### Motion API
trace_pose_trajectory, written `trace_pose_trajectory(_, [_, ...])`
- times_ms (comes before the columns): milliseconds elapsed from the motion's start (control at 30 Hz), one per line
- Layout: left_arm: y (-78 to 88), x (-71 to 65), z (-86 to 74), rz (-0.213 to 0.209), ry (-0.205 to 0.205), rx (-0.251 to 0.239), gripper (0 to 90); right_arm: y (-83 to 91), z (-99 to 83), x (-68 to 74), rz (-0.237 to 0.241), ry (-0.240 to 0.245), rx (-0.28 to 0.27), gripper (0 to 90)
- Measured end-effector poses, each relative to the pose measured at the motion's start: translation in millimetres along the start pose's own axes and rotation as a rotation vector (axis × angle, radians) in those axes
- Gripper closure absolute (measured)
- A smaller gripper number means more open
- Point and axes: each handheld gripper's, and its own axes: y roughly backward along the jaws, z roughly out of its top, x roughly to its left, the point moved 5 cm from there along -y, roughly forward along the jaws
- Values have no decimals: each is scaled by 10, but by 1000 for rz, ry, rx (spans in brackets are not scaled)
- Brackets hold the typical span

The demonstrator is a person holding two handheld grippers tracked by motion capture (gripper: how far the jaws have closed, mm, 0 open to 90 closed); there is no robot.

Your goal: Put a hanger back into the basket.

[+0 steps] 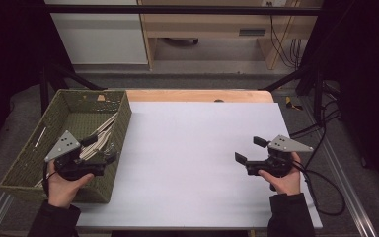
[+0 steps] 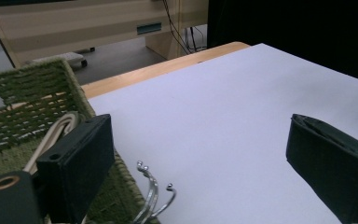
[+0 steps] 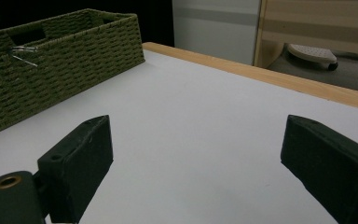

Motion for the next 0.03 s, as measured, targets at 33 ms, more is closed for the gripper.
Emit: trace_pose_trajectory(33, [-19,-12,-21,2,-2,13,78,4,3,-2,1,-2,-5,96])
